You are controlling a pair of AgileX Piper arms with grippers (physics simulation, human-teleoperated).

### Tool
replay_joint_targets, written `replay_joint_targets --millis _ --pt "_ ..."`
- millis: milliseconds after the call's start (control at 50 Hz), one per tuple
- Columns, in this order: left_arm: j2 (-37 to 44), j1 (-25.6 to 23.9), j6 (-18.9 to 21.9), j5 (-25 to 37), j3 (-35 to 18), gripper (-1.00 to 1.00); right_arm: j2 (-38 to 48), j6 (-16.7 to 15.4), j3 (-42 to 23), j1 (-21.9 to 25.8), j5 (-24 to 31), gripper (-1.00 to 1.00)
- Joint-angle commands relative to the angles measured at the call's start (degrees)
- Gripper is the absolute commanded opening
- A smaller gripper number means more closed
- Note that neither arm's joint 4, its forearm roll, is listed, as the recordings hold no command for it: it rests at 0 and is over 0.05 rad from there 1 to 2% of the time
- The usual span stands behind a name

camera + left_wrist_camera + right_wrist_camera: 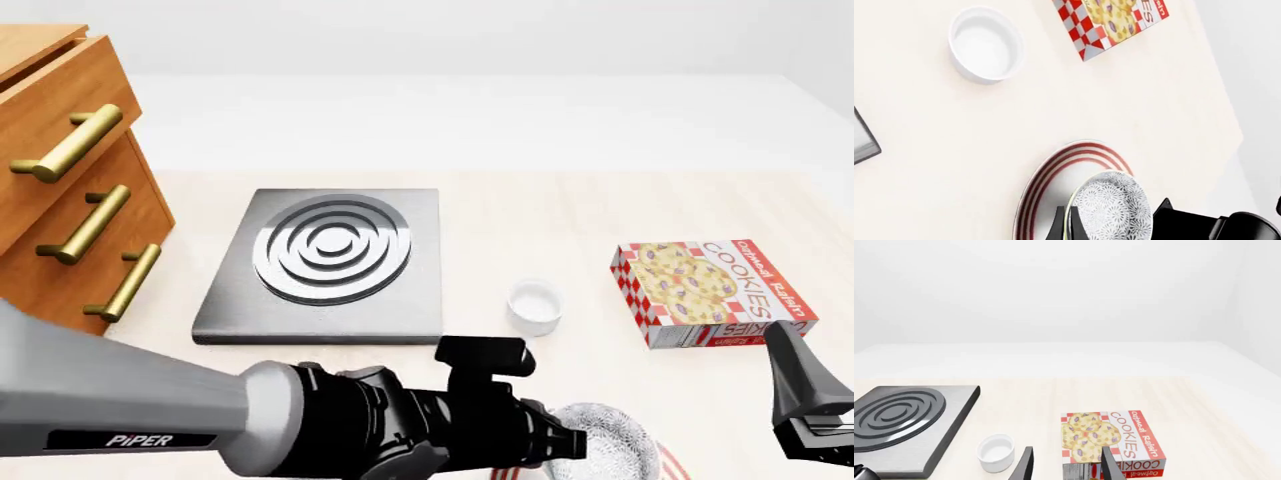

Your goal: Pick the akita bowl on the wooden cabinet and place it on the plate.

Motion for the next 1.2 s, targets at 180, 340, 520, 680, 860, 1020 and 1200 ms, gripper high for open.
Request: replay_joint_targets --millis 180,340,520,680,860,1020,1200 --pt "1.3 -0.3 -0.7 -1.5 0.1 -1.00 0.0 0.0 0.0 0.0 0.0 1.00" --pt "1.7 -0.4 -1.0 -1.8 0.0 -1.00 0.0 0.0 0.0 0.0 0.0 1.00" --pt "1.4 -0.2 -0.8 -2.1 0.2 -1.00 0.0 0.0 0.0 0.0 0.0 1.00" --pt "-1.7 2.9 4.1 -2.6 0.3 1.00 0.0 0.0 0.0 0.0 0.0 1.00" --pt "-2.6 2.3 4.6 -2.4 0.0 1.00 0.0 0.0 0.0 0.0 0.0 1.00" --pt "-3.4 2.2 4.8 -1.8 -0.1 1.00 0.0 0.0 0.0 0.0 0.0 1.00" --pt "-4.9 2.8 5.3 -1.1 0.3 1.00 0.0 0.0 0.0 0.0 0.0 1.00"
